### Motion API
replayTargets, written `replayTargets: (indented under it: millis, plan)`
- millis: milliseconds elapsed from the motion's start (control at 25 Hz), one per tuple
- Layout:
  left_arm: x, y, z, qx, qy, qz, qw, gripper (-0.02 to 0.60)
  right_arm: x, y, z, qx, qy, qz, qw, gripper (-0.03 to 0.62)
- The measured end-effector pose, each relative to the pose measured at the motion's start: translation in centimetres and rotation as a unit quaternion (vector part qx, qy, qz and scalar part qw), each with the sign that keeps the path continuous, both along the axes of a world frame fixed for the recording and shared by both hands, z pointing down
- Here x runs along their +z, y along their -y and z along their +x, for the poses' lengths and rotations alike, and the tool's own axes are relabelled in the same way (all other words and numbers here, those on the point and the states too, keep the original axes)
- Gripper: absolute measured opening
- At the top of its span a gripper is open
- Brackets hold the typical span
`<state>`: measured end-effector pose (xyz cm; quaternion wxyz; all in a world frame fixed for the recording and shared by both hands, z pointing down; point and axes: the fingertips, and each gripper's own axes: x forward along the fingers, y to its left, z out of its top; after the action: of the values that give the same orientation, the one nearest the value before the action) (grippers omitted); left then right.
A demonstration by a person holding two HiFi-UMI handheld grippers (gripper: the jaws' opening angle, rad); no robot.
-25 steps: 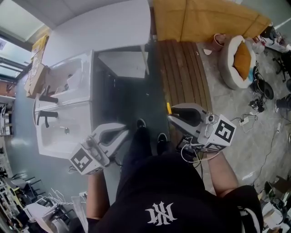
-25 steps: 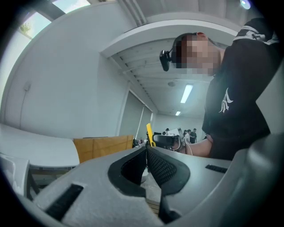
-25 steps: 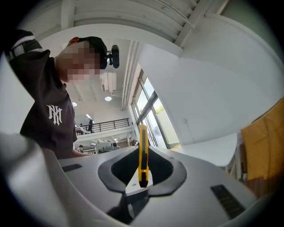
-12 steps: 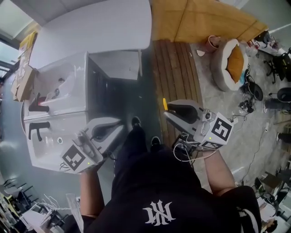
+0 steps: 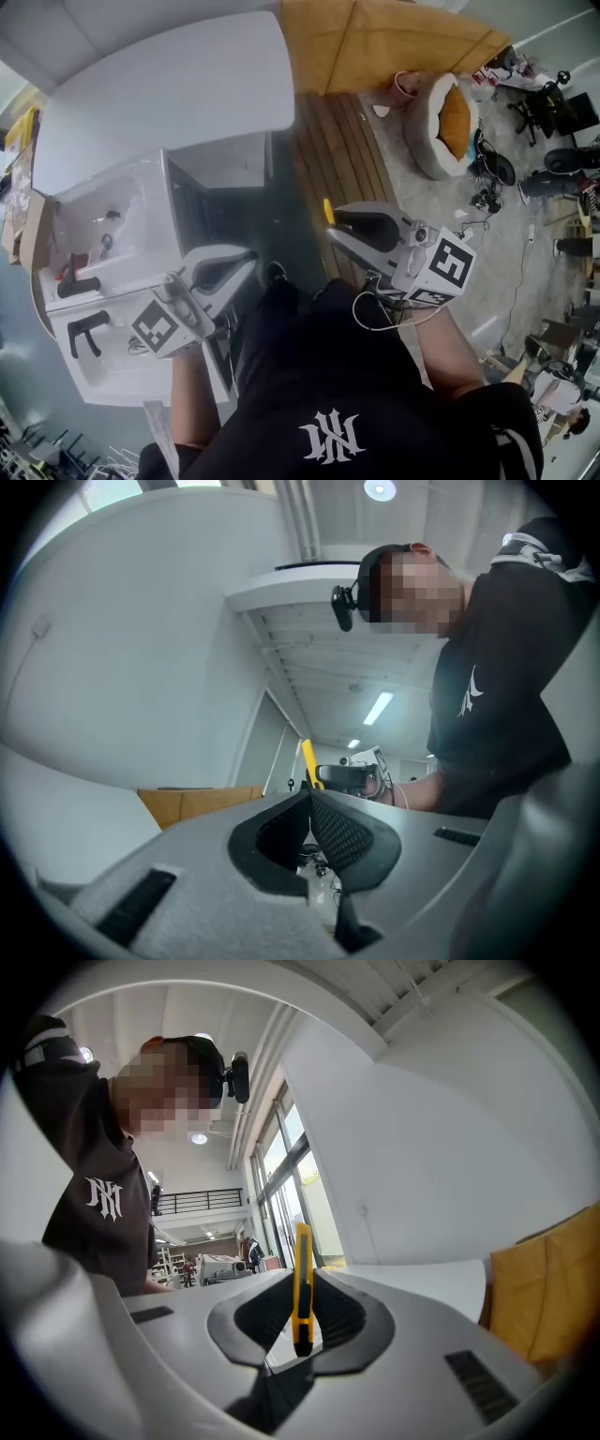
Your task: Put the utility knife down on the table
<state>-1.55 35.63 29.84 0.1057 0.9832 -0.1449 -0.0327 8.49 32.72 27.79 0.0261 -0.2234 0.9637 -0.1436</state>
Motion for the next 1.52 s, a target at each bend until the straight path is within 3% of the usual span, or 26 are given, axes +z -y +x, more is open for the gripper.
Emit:
replayTargets:
  millis: [400,600,840,1080,1360,1520]
  plan:
    - [0.2,3.0,0.6,0.027,-0.012,0.009,0.9995,0.006,-1.2,3.4,0.2,0.018,-0.002,0.03,0.999,0.052]
    - [0.1,5.3,3.7,0.021,0.002,0.019,0.9996,0.006,-1.1,5.8,2.9,0.009,0.013,0.031,0.999,0.052]
    - [1.2,11.0,4.1,-0.011,0.019,-0.008,0.9997,0.006,0.6,12.2,3.8,-0.011,0.029,0.016,0.999,0.052]
    - [2.2,17.9,5.1,-0.065,0.046,-0.018,0.9967,0.005,1.2,19.4,3.9,-0.076,0.046,0.015,0.996,0.052]
    - [2.7,26.2,5.6,-0.13,0.071,-0.035,0.9883,0.005,2.4,29.0,4.6,-0.14,0.087,0.001,0.986,0.052]
    - [2.1,28.6,5.4,-0.155,0.085,-0.042,0.9833,0.005,2.2,31.4,3.7,-0.174,0.108,-0.005,0.979,0.052]
